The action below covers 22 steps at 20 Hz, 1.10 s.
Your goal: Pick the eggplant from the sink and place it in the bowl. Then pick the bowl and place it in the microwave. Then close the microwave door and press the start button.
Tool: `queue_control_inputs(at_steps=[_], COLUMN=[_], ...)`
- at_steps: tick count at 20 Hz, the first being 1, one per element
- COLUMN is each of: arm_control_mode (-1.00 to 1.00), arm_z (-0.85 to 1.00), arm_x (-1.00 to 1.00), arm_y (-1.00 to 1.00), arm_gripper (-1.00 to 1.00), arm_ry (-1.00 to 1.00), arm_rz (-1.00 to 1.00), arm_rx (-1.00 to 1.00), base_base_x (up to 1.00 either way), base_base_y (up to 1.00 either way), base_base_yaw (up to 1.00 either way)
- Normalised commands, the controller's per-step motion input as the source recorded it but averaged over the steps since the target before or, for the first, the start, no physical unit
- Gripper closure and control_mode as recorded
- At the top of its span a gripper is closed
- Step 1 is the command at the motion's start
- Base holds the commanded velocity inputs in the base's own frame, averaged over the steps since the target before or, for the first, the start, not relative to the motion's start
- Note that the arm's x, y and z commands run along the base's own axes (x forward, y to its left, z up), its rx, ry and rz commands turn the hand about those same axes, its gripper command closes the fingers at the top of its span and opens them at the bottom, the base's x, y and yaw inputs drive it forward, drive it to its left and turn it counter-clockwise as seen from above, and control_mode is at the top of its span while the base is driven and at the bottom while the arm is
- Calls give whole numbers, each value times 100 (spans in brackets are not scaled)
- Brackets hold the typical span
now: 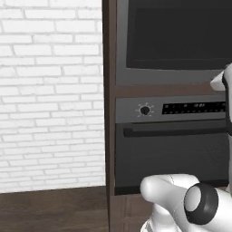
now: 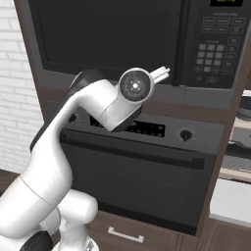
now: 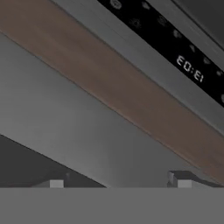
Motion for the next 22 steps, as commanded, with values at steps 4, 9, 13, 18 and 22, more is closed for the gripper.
queue_control_inputs(at_steps=[4, 9, 13, 18, 22], arm_control_mode=[-100, -100, -100, -100, -100], arm_z=[1, -2, -3, 0, -1], arm_x=[72, -5, -99, -100, -56], arm_y=[0, -8, -20, -30, -48], arm_gripper=[-100, -100, -100, -100, -100], arm_ry=[0, -9, -22, -22, -9], arm_rz=[12, 9, 5, 4, 0], arm_rx=[14, 15, 13, 13, 9], base_base_x=[0, 0, 0, 0, 0], base_base_y=[0, 0, 0, 0, 0], base_base_yaw=[0, 0, 0, 0, 0])
